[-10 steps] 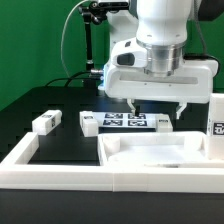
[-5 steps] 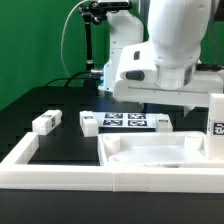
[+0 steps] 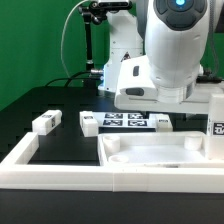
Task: Assemble desk
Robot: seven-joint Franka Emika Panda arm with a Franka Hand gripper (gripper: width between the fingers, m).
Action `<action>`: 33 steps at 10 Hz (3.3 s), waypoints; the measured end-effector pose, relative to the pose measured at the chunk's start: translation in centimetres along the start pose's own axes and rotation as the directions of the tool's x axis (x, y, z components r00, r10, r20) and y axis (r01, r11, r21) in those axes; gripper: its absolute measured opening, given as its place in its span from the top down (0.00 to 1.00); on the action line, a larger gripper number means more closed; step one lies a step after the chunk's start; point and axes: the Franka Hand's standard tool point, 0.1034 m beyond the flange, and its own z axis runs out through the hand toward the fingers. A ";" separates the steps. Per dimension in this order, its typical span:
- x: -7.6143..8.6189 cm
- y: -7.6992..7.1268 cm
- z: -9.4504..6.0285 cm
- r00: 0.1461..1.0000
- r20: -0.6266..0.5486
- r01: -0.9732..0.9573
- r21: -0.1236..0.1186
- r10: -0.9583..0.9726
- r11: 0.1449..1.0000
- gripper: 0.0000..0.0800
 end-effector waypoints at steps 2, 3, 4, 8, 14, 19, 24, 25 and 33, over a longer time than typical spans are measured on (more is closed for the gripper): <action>-0.1 0.3 0.3 1.000 0.026 -0.001 -0.007 0.002 1.000 0.19; 0.0 0.3 0.3 1.000 0.020 -0.002 -0.006 0.002 1.000 0.19; 0.0 0.3 0.4 1.000 0.024 -0.002 -0.006 0.002 1.000 0.19; 0.1 0.2 1.7 0.987 0.159 0.002 -0.022 0.002 1.000 0.19; 0.5 0.6 3.6 0.989 0.149 -0.009 -0.025 0.013 1.000 0.35; 0.6 0.8 3.6 0.989 0.148 -0.011 -0.022 0.014 1.000 0.64; -2.0 1.9 -5.2 0.986 0.168 0.001 0.009 -0.002 1.000 0.64; -1.7 2.0 -6.1 0.989 0.149 0.003 0.014 -0.005 1.000 0.64; 0.4 1.7 -12.0 0.968 -0.247 0.046 0.042 -0.034 0.998 0.64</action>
Offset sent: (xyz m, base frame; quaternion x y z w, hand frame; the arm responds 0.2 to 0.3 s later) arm 0.0000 0.0000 0.0000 0.0000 0.0000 0.0000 1.0000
